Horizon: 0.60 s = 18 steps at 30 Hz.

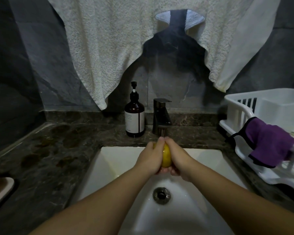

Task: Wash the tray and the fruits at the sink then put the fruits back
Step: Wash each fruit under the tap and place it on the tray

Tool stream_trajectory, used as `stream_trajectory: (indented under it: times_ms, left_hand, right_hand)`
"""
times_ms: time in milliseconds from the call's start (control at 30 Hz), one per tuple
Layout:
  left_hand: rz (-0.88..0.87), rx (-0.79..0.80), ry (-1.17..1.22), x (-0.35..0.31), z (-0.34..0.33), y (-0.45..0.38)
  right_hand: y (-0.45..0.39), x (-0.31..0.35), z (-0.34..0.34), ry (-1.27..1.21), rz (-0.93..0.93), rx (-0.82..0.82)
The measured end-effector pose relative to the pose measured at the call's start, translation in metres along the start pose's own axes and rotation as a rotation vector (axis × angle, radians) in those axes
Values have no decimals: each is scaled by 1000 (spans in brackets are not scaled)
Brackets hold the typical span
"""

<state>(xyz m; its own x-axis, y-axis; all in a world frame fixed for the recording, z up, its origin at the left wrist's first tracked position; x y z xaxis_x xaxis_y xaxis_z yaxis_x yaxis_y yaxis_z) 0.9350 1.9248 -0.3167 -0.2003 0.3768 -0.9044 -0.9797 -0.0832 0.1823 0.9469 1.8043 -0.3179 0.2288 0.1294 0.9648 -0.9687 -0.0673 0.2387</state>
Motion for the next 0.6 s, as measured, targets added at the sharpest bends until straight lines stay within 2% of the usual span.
stream_trajectory:
  times_ms: [133,267,367,400,500,533,600]
  left_hand:
    - [95,185,178,7,-14,2]
    - [30,11,8,6,-1,-3]
    - [81,155,149,6,-14,1]
    - [66,143,120,3,-12,1]
    - [-4,-5,-5,-1,2,-2]
    - [10,21,12,1,-1,-1]
    - [77,157,154,6,-11,1]
  right_hand:
    - [0,20,6,165,228,-81]
    - [0,5,-2,78,41,-30]
    - [-3,21,4,129,222,-81]
    - [-2,22,5,118,232,-74]
    - [-1,7,0,-6,50,-2]
    - [-1,8,0,-8,59,-6]
    - [0,20,4,100,207,-50]
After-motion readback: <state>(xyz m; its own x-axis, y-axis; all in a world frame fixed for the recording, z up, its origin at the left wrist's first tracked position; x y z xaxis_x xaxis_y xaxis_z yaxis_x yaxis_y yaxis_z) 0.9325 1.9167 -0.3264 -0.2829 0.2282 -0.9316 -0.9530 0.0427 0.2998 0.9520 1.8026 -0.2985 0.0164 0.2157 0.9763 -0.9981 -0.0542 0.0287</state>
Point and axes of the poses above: each hand's wrist, its own y-axis away from the middle knuckle, its own z-axis out of the back of the hand, x = y × z, the point moved 9 cm from there along -y, towards the middle knuckle, and after that the axes turned 9 degrees about -y, right-handed, at the moved point
